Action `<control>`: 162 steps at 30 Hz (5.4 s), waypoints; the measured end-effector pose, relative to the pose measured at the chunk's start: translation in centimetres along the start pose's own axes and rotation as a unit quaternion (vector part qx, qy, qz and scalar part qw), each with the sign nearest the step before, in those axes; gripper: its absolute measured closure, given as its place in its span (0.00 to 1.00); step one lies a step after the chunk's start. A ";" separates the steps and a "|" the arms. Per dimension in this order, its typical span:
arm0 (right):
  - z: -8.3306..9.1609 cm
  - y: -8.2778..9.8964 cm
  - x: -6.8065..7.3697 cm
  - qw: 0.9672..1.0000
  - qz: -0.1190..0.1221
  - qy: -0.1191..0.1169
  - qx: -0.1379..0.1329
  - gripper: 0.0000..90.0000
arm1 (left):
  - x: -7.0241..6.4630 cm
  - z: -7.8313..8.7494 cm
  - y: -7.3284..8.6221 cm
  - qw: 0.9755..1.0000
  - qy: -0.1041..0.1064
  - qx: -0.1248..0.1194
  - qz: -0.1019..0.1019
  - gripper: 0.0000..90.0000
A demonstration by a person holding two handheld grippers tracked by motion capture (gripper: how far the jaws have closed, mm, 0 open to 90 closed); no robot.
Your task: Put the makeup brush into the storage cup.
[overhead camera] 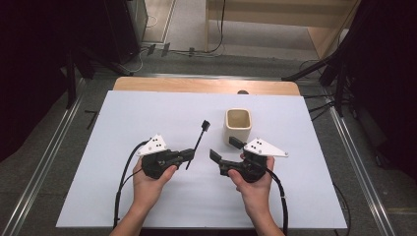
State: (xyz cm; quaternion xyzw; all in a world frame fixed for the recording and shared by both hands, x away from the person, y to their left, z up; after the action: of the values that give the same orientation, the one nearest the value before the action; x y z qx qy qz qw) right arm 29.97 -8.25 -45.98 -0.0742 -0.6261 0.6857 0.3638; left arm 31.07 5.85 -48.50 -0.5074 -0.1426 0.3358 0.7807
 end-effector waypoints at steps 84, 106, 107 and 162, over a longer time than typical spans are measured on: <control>0.7 -1.7 -1.5 0.998 0.022 0.016 -0.056 0.96 | 6.3 8.9 1.1 0.989 -0.082 -0.124 0.019 0.10; 1.6 -5.3 -4.3 0.995 0.064 0.057 -0.060 0.96 | 11.1 12.6 3.4 0.980 -0.145 -0.133 0.019 0.10; 1.7 -5.5 -4.4 0.994 0.068 0.059 -0.060 0.96 | 11.3 12.7 3.5 0.980 -0.145 -0.134 0.020 0.10; 2.5 -11.1 -9.0 0.985 0.090 0.122 -0.081 0.96 | 13.9 15.6 6.0 0.976 -0.170 -0.130 0.044 0.10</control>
State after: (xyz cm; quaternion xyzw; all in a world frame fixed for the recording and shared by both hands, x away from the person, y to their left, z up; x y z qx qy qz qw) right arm 39.58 -16.14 -38.46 -0.2423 -0.6213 0.6485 0.3670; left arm 30.22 27.60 -48.49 -0.5455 -0.2933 0.4300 0.6570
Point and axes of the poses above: each handheld gripper's, and its own axes: z roughly backward along the jaws, y roughly out of its underside, x roughly to its left, the point moved 9 cm from there along -z, roughly forward along the jaws, and after that the axes turned 14 degrees about -y, right-handed, at the moved point
